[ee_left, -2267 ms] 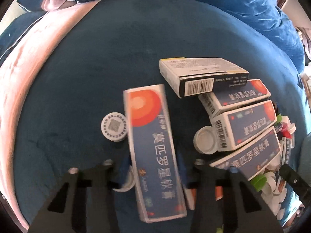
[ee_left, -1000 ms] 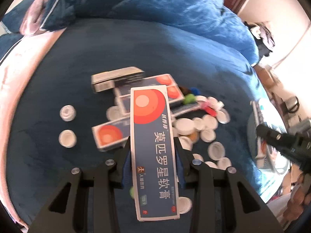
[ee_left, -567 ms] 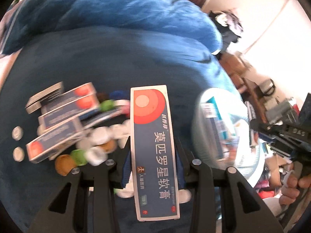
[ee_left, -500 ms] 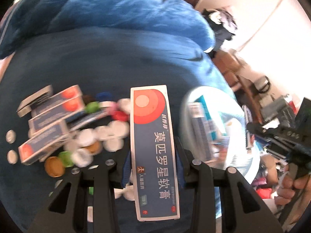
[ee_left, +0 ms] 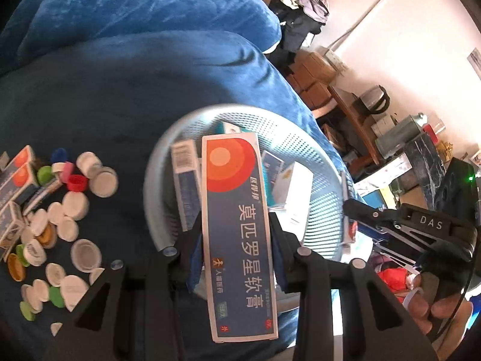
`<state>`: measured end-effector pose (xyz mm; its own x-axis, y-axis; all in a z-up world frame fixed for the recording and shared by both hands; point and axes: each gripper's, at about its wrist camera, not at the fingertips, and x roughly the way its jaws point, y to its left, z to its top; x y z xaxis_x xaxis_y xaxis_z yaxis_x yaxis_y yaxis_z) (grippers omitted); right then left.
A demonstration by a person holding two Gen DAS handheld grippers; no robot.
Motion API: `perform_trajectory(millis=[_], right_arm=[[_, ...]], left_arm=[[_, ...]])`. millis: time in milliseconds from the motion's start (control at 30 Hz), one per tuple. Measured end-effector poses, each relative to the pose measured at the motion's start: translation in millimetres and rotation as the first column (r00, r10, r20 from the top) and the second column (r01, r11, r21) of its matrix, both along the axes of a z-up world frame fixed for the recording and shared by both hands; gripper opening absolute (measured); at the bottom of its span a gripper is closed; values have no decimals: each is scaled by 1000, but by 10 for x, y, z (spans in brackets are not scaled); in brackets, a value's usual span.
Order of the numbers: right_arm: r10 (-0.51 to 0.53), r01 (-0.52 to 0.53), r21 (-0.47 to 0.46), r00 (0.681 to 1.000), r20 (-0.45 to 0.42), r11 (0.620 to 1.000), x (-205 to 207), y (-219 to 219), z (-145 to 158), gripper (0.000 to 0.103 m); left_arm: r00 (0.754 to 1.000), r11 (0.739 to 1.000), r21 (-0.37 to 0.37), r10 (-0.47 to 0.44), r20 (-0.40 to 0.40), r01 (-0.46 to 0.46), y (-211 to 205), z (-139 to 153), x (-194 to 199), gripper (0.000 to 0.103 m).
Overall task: Organize objects
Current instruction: 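Carry the tube and box over the basket, then open both tools to release the tube and box into the basket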
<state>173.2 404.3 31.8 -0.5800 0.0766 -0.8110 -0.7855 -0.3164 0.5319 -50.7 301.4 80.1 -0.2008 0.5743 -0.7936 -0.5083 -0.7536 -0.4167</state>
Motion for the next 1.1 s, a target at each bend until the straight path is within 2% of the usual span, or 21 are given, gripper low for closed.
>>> perform_trajectory(millis=[200,333,367,400,433,467,500,533,667,733,800,1100], right_arm=[[-8,4,42,996,91,999,21,50,-13,19],[24,-25,0,983,180,1000,-73,65,-130,22],[29,-29,-1,982,187,1000,-81,67,-141,24],[21,-23,10,981,191,1000,-63,67,-126,35],[7,-12,23,982,188,1000,-37,70,-102,49],[-4,-2,33,983,184,999,-15,72,-84,54],[-18,11,42,982,186,999,12,72,-65,64],[-26,17,44,982,189,999,24,79,-63,72],[-31,23,45,980,196,999,49,86,-75,84],[-32,22,53,977,209,998,23,82,-58,100],[-34,19,70,974,224,997,-9,67,-34,103],[12,-38,91,964,264,995,-128,-2,-29,103]], left_arm=[[1000,1000,-27,-7,10,8,136,-100,21,39],[999,999,-44,-8,32,9,233,-197,-2,39],[999,999,-47,-7,36,9,240,-209,-4,47],[999,999,-47,-5,35,7,246,-204,2,56],[1000,999,-38,-2,27,3,219,-184,3,80],[1000,1000,-29,0,16,0,202,-164,13,94],[1000,1000,-20,3,5,-3,184,-140,24,96],[1000,1000,-24,5,-6,-5,173,-116,31,97],[999,998,-47,26,-27,-27,125,-65,23,102],[999,997,-55,44,-30,-46,86,-57,10,102],[998,997,-62,52,-32,-54,54,-55,-2,102],[995,992,-77,93,-34,-95,-135,-50,-74,102]])
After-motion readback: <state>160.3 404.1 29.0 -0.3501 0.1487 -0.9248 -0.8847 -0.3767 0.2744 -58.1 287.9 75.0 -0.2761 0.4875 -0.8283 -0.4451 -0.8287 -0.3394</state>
